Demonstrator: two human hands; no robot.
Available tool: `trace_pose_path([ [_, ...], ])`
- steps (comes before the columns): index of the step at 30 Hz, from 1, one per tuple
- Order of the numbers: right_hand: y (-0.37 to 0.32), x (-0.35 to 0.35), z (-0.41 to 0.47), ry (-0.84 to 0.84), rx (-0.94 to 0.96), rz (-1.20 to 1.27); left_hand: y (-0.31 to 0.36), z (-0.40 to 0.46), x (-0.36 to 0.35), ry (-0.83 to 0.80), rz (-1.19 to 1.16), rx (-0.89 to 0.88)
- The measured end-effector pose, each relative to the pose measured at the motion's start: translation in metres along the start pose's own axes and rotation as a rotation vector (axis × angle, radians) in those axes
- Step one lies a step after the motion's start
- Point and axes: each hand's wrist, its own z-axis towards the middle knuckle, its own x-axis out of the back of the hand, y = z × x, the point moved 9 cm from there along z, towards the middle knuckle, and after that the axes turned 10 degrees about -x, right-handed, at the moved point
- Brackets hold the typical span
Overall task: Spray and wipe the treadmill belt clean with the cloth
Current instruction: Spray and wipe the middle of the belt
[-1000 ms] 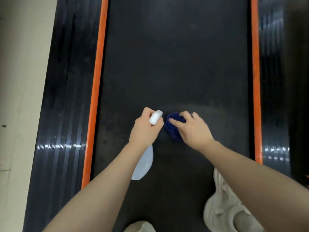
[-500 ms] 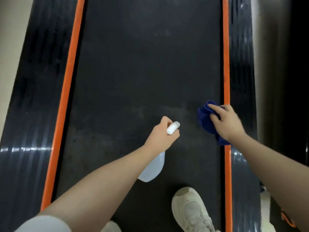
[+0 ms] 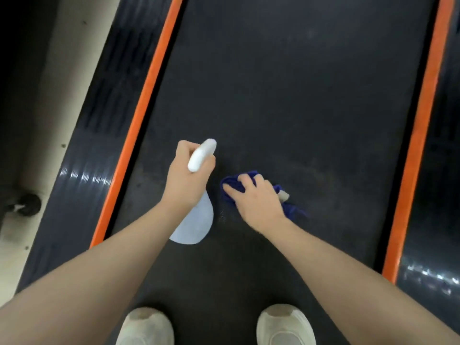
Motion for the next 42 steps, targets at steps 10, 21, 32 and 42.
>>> trace_pose_path([
  [10,-0.014,0.001,0.017,0.091,0.068,0.051,-0.013,0.000,0.006,0.089,0.011,0.055],
  [21,-0.008,0.000,-0.006,0.089,0.207,0.033,-0.008,-0.006,-0.009,0.053,0.150,0.059],
  [32,0.040,0.016,0.001,0.198,-0.056,0.106,-0.009,0.006,-0.031,-0.095,0.274,0.095],
  [42,0.158,0.032,0.007,0.229,-0.513,0.125,0.002,-0.001,-0.052,-0.117,0.090,0.068],
])
